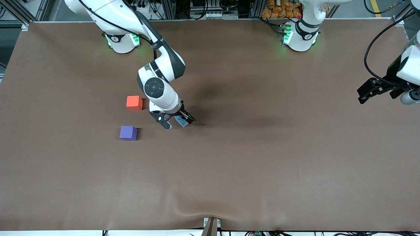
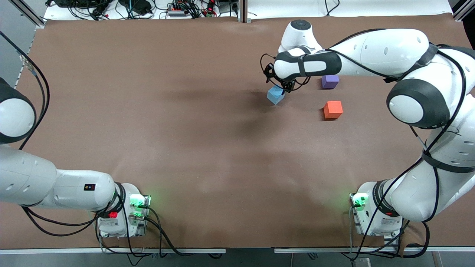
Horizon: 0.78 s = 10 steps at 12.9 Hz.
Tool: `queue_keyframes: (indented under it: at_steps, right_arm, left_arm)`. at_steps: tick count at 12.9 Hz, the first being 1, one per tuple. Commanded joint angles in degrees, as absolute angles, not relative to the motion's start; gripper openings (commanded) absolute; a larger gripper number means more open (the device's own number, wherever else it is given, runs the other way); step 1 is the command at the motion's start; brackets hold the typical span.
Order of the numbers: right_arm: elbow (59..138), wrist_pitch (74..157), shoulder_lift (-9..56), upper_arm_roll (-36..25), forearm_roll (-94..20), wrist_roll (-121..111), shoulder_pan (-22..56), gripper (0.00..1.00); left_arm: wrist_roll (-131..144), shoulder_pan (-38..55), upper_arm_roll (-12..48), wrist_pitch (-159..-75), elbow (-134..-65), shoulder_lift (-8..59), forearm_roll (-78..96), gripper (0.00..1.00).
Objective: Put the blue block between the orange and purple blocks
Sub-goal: 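Lower the right gripper over the blue block and grasp it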
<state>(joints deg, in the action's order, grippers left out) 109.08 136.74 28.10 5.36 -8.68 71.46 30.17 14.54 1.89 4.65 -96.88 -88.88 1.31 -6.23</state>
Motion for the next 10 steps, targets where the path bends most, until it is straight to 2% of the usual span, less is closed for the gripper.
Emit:
queue_keyframes:
  at_steps: [1,6,7,9,10]
  right_arm:
    - [108.9,137.2,29.0,5.1,-6.7,73.0,30.6,1.00]
    - [108.9,137.7,30.8,5.1,-6.6,73.7,30.8,1.00]
    - [108.9,139.1,31.1,5.2,-6.6,73.7,30.8,0.97]
    - [108.8,140.2,31.7,5.2,-6.6,73.9,30.8,0.72]
    - [108.6,140.2,31.6,5.2,-6.6,74.1,30.8,0.45]
  left_arm:
    - [13.5,1.8,5.5,-96.7,-89.3,0.8,-5.5,1.00]
    - [13.4,2.0,6.2,-96.5,-89.4,0.4,-5.5,1.00]
    - [13.2,1.8,6.2,-95.7,-89.3,-0.3,-5.4,1.00]
    - [12.6,1.8,6.1,-95.2,-89.1,-0.8,-5.5,1.00]
    - [12.4,1.7,6.1,-95.2,-89.2,-0.6,-5.5,1.00]
